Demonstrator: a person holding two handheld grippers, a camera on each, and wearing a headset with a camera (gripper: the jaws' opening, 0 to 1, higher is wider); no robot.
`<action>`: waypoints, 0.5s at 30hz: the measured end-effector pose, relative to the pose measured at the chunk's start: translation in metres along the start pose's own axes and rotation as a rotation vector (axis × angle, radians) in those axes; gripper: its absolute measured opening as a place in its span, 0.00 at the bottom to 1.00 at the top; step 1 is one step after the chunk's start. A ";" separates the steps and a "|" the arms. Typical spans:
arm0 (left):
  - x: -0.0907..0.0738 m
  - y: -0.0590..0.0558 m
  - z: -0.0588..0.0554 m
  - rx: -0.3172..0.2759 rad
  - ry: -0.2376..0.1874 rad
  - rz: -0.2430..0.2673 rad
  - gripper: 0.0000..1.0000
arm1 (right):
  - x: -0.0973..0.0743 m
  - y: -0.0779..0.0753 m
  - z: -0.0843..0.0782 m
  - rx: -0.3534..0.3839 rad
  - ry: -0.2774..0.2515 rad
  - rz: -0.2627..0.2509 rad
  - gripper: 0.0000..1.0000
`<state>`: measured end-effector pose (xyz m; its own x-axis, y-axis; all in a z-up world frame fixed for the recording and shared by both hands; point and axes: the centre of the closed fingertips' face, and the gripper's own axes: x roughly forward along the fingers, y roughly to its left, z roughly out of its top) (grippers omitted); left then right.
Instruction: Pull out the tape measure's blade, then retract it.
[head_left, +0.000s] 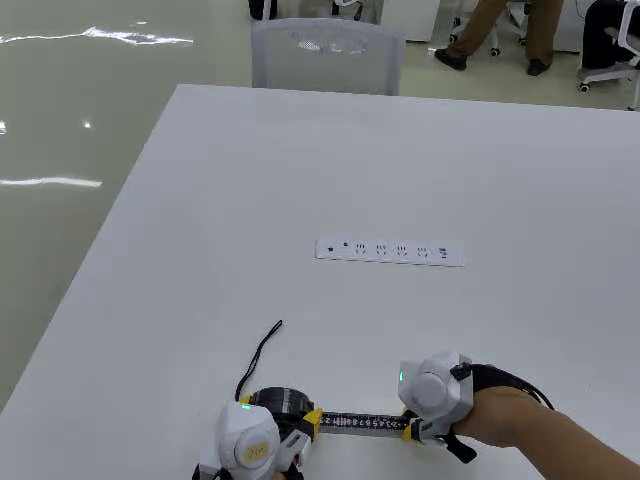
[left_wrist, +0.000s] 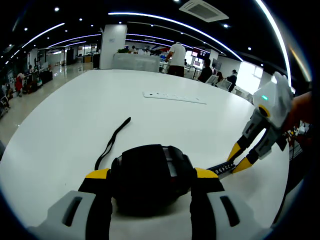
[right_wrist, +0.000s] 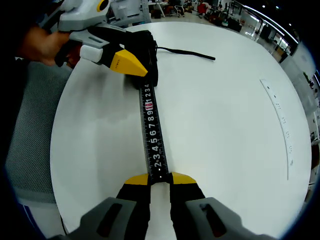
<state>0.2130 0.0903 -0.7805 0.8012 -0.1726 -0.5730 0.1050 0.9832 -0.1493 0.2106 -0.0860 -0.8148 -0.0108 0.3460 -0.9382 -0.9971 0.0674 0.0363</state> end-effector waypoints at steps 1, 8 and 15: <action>0.000 0.000 0.000 -0.001 0.000 0.000 0.59 | 0.000 0.001 0.001 0.000 -0.001 0.000 0.14; -0.001 -0.001 0.002 0.000 0.001 -0.003 0.59 | -0.002 0.001 0.007 0.000 -0.009 0.004 0.14; -0.001 -0.002 0.003 -0.001 0.002 -0.005 0.59 | -0.003 0.003 0.014 -0.002 -0.022 0.007 0.14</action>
<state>0.2137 0.0885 -0.7773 0.7997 -0.1776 -0.5736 0.1085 0.9823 -0.1528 0.2088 -0.0735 -0.8068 -0.0165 0.3666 -0.9302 -0.9971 0.0627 0.0424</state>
